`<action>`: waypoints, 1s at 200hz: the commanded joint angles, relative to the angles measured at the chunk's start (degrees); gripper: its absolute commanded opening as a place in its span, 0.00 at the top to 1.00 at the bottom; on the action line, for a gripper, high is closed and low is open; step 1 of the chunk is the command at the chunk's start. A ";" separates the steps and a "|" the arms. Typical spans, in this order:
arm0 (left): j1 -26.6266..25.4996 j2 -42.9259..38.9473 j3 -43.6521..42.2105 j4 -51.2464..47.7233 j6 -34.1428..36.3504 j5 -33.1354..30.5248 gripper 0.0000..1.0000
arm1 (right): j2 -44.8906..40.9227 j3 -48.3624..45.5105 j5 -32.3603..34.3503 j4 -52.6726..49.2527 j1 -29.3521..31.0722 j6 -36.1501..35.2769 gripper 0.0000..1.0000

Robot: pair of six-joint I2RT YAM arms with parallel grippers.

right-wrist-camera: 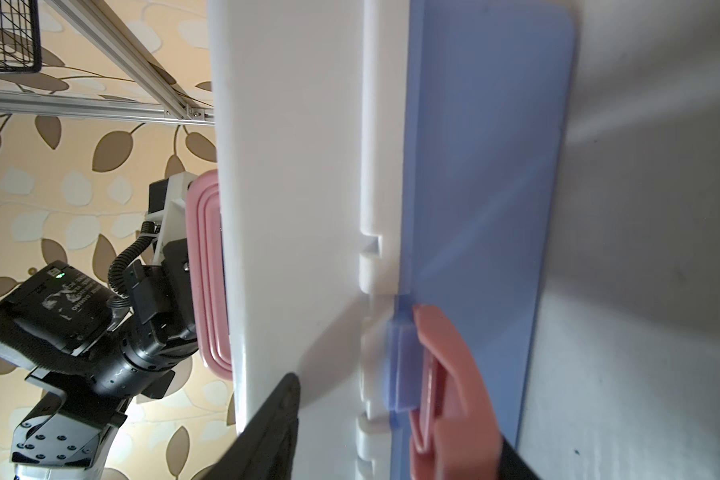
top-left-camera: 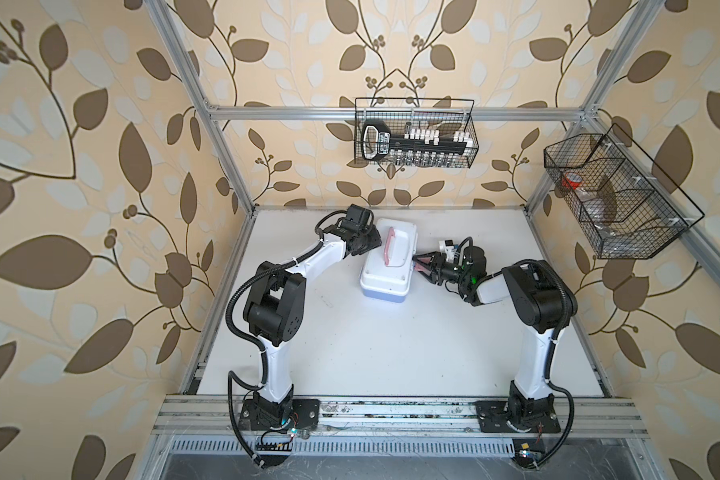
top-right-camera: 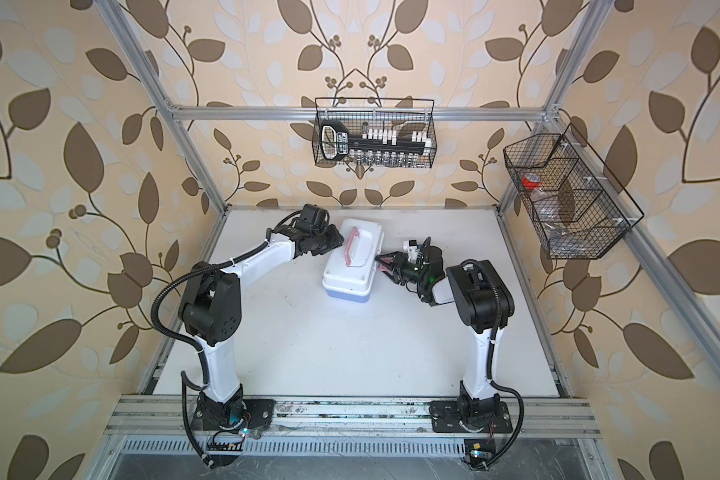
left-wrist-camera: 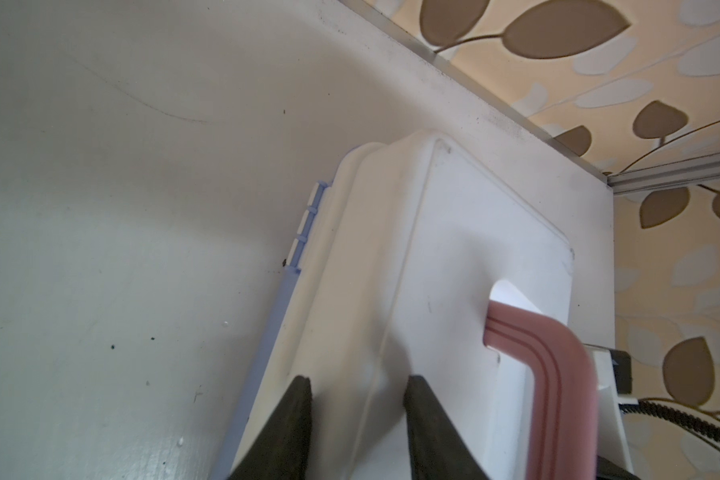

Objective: Pack the tool kit

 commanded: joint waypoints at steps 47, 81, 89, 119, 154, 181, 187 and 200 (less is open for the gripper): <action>-1.85 3.58 -0.26 -6.78 -0.37 2.68 0.61 | -4.39 -0.71 -1.03 -2.48 -2.38 -1.88 0.50; -1.87 3.77 -0.20 -6.76 -0.53 2.78 0.61 | -7.14 -0.42 0.19 -9.41 -2.01 -6.80 0.59; -1.87 3.78 -0.20 -6.69 -0.57 2.81 0.61 | -7.29 -0.03 0.50 -10.97 -1.80 -7.78 0.61; -1.83 3.74 -0.22 -6.73 -0.55 2.77 0.61 | -6.65 1.07 0.91 -12.43 -0.89 -8.55 0.76; -1.88 3.70 -0.35 -6.72 -0.61 2.69 0.61 | -6.44 2.60 2.48 -17.34 -0.16 -11.55 0.79; -1.87 3.81 -0.35 -6.59 -0.61 2.76 0.61 | -6.48 3.34 3.06 -18.95 0.06 -12.36 0.77; -1.83 3.87 -0.35 -6.61 -0.62 2.77 0.61 | -6.64 3.47 3.08 -19.25 0.13 -12.50 0.75; -1.86 3.88 -0.35 -6.50 -0.60 2.78 0.61 | -7.07 3.72 3.38 -20.64 0.15 -13.38 0.74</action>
